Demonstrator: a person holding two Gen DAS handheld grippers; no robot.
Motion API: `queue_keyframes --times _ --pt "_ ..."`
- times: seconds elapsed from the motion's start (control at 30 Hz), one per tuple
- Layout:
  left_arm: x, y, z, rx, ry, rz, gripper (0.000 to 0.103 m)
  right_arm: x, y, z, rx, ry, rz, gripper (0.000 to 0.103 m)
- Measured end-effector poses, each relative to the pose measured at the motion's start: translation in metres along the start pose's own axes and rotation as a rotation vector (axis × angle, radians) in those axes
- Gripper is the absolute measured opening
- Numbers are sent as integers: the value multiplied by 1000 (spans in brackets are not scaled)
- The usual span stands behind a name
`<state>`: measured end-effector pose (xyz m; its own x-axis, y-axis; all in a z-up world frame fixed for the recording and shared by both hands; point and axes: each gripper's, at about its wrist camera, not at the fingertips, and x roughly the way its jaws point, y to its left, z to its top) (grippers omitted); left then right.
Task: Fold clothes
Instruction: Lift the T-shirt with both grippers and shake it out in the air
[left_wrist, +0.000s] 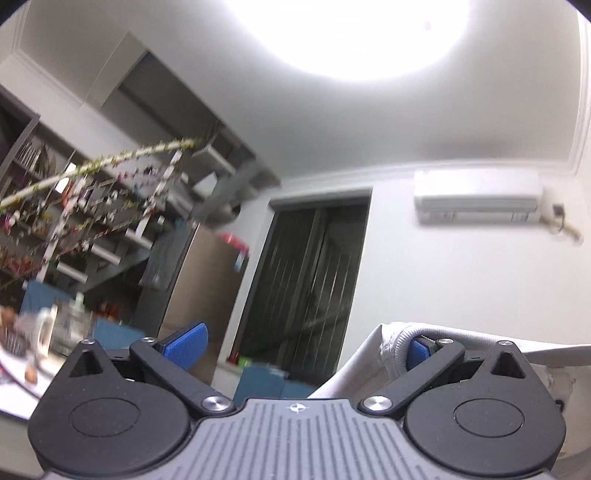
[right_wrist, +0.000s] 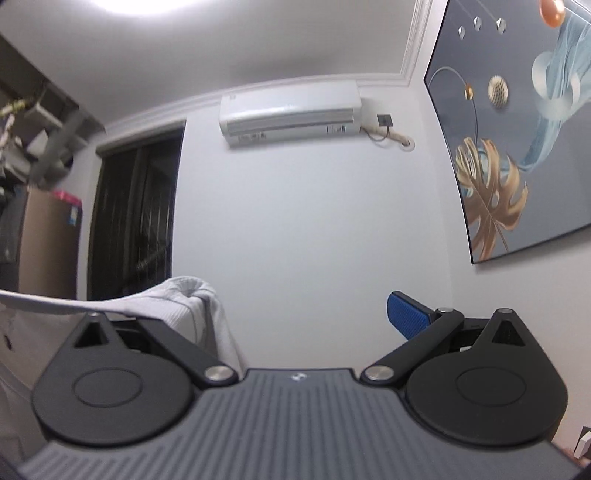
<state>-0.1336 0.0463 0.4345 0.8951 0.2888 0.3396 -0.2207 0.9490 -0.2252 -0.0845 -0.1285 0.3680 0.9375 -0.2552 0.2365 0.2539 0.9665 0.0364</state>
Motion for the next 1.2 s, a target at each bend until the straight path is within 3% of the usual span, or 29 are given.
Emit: queue_keyframes --times 0.1,0.17,0.27,0.37,0.57,0.8,0.9,1.0,1.2 --pt "-1 -6 25 -16 28 -44 103 -5 -9 25 2 -18 0 103" --pt "5 -12 26 -10 74 -68 103 -7 -14 39 3 -26 -1 103" --pt "18 -25 -4 44 139 -84 103 15 -21 12 2 44 -7 103" --pt "45 -31 -57 68 212 -104 103 42 -25 -26 4 121 -14 103" --pt "133 -39 -194 63 359 -80 103 127 -11 -124 -24 274 -29 103" --pt "299 -59 -384 114 494 -33 103 303 29 -284 -77 368 -70 103" --pt "351 -58 -482 129 612 -33 103 374 44 -374 -118 420 -64 103" --pt "376 -51 -566 176 753 -38 103 431 55 -470 -133 547 -30 103" --pt "427 -35 -735 272 1034 -48 103 488 85 -619 -151 832 39 103"
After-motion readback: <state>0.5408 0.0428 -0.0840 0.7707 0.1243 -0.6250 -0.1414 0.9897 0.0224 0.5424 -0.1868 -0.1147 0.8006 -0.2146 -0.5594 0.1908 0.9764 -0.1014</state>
